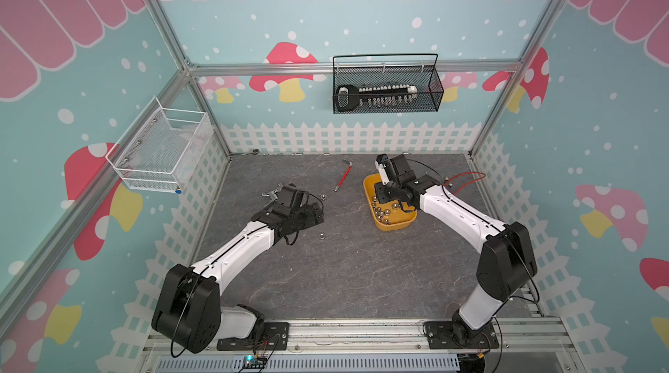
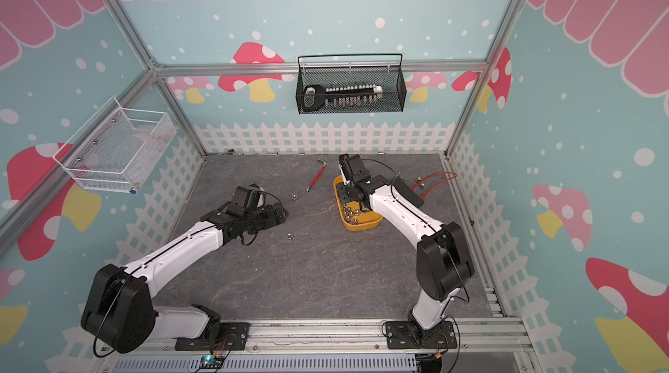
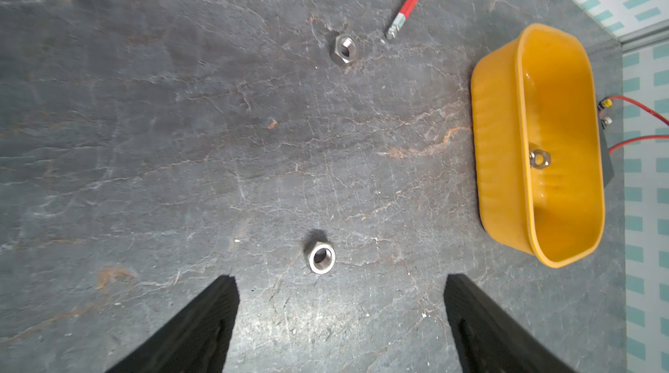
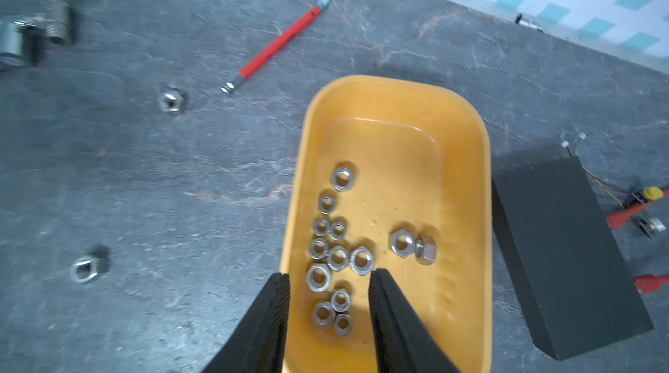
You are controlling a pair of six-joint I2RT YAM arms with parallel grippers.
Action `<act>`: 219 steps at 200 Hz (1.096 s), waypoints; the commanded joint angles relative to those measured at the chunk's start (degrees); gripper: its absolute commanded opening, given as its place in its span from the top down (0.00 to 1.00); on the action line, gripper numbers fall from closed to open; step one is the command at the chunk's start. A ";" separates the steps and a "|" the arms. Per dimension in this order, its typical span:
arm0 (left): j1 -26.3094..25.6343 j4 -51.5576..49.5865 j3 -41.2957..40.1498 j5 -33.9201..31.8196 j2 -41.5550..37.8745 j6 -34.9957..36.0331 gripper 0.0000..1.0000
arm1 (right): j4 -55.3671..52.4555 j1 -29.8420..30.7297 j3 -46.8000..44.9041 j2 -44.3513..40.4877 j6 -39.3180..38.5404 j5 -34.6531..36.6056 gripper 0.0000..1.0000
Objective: Put the nuts on the desktop into the storage box
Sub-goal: Place the nut in the storage box, then pick up the nut from the center of the board.
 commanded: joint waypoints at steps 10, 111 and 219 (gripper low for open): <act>-3.06 -2.14 -1.27 0.22 4.06 -0.07 0.13 | 0.02 4.53 0.67 0.30 0.26 -2.86 0.60; -8.82 -4.77 1.90 -10.63 17.34 -2.02 0.25 | 4.62 6.12 -8.12 -1.69 3.13 -2.57 0.62; -12.16 -4.88 6.49 -14.95 26.31 -2.47 0.57 | 4.48 5.85 -7.97 -1.13 3.09 -1.25 0.63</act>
